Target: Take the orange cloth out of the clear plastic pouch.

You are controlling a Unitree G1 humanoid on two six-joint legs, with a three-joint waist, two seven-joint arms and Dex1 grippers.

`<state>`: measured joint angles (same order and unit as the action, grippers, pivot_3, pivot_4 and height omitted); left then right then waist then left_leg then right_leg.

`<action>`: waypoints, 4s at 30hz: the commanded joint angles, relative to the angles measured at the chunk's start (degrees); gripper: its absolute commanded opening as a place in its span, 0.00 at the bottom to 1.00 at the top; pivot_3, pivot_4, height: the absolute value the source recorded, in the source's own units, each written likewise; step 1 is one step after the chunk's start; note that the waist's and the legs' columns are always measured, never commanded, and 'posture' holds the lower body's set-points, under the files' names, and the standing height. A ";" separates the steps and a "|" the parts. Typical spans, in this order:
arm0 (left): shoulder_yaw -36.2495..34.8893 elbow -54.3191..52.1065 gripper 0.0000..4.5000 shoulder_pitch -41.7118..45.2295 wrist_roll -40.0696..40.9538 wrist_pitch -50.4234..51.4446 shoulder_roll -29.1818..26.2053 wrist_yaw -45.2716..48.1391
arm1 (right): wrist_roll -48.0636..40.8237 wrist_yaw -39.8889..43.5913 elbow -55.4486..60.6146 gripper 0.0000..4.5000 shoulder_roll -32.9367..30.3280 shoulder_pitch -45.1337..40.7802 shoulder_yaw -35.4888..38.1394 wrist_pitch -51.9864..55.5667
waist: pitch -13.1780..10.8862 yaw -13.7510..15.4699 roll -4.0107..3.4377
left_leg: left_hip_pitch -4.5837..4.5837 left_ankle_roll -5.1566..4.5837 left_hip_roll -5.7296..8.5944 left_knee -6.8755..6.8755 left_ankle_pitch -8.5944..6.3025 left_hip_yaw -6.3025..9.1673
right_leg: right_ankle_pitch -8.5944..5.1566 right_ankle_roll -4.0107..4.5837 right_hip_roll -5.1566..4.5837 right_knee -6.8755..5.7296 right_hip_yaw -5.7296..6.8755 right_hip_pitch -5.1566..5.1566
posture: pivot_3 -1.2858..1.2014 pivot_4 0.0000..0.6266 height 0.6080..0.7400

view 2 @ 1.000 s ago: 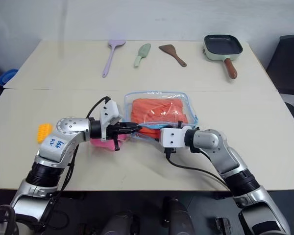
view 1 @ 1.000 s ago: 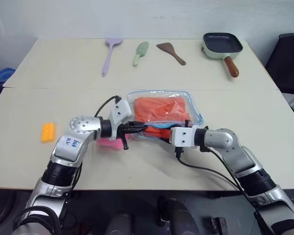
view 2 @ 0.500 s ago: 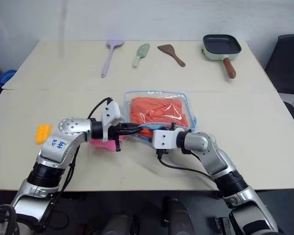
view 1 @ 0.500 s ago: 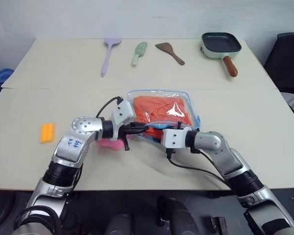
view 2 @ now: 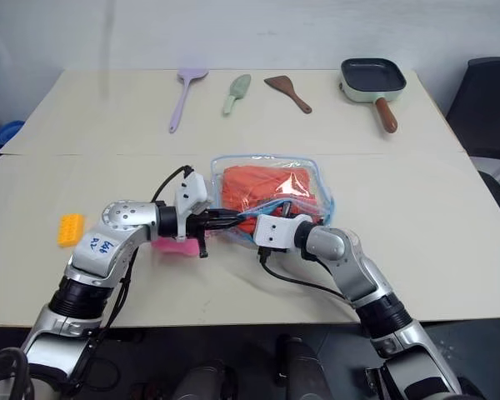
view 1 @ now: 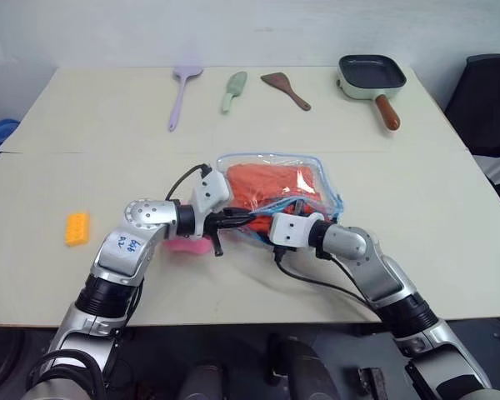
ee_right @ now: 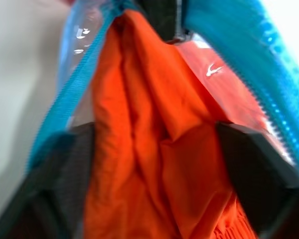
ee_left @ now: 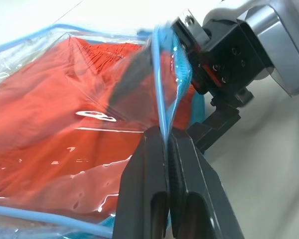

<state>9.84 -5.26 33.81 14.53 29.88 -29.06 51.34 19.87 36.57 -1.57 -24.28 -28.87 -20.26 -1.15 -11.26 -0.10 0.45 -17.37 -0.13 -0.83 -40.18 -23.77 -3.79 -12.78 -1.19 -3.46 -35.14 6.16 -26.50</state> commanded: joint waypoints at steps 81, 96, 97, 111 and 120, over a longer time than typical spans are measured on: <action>5.37 0.75 0.00 7.75 1.39 -3.30 8.69 -0.24 | -7.88 27.96 6.78 0.00 -26.97 13.16 -2.08 -22.09 | 0.21 0.50 0.48 | 0.62 0.15 -0.11 0.13 0.00 0.09 | 0.01 0.02 0.13 0.52 0.07 1.03 | 0.52 0.24 1.00; 0.51 17.50 0.00 15.20 -6.24 -3.85 12.41 -14.12 | -2.95 25.64 7.52 0.00 -30.35 16.29 -2.35 -33.04 | 0.44 0.49 0.80 | 0.89 0.26 -0.14 0.22 0.00 0.04 | -0.09 0.18 0.14 0.30 -0.03 1.10 | 0.52 0.24 1.00; 0.81 18.59 0.00 15.11 -7.44 -5.23 11.36 -14.10 | -3.55 25.45 8.63 0.00 -31.17 17.47 -1.29 -32.64 | 0.44 0.60 0.78 | 0.89 0.26 -0.14 0.25 0.00 0.04 | -0.09 0.19 0.13 0.32 -0.02 1.09 | 0.52 0.24 1.00; -0.06 11.46 0.00 4.51 -9.36 -8.80 -3.22 -5.09 | -17.02 18.21 5.91 0.00 -42.83 37.60 31.00 -23.18 | 0.42 2.64 0.75 | 0.85 0.04 -0.09 0.22 -0.12 0.13 | -0.03 0.04 0.00 0.70 0.16 1.04 | 0.52 0.24 1.00; 2.82 -0.54 0.00 -1.41 -6.33 -6.08 -3.36 1.81 | -10.20 -3.40 2.72 0.00 -28.47 24.66 32.51 -6.26 | 0.32 1.52 0.40 | 0.64 0.09 -0.14 0.25 -0.12 0.07 | -0.06 0.10 0.03 0.58 0.09 0.99 | 0.52 0.24 1.00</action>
<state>11.89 -3.88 32.84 7.31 23.11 -32.51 52.09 6.08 37.11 -0.51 -53.20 -3.51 12.60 -7.36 -10.94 1.42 0.84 -16.76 -0.02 -0.97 -39.93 -23.88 -3.72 -12.85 -1.08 -3.42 -34.58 6.25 -25.53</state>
